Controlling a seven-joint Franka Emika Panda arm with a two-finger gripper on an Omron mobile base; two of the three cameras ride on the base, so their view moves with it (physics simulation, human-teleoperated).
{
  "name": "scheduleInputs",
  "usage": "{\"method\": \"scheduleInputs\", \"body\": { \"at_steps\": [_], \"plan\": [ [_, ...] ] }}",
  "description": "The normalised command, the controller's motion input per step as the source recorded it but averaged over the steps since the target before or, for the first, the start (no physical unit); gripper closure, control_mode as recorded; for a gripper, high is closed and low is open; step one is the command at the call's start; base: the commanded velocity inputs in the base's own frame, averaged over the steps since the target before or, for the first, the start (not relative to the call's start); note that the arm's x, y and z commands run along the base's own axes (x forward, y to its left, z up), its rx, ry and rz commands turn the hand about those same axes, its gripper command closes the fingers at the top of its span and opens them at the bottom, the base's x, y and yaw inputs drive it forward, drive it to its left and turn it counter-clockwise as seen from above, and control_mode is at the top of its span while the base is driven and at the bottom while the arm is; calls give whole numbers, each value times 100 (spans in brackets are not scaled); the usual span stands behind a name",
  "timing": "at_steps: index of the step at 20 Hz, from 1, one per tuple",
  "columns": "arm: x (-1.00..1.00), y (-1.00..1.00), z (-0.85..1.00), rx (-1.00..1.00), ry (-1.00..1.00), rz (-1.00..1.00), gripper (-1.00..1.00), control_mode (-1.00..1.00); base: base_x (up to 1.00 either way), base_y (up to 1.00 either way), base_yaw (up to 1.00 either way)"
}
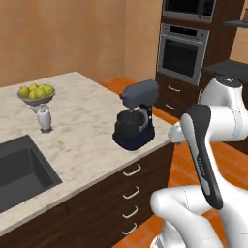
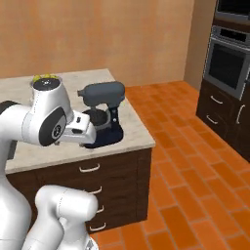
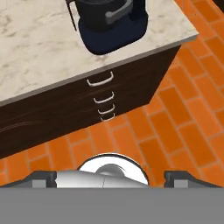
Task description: Navigate to the oven.
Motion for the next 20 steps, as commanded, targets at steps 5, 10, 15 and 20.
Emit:
{"method": "scheduleInputs", "body": {
  "at_steps": [5,10,15,20],
  "plan": [
    [0,0,0,0,0,0,-100,100,87,-100,-13],
    [0,0,0,0,0,0,-100,100,100,-100,0],
    [0,0,0,0,0,0,-100,100,100,-100,0],
    [0,0,0,0,0,0,-100,100,100,-100,-7]
  ]
}}
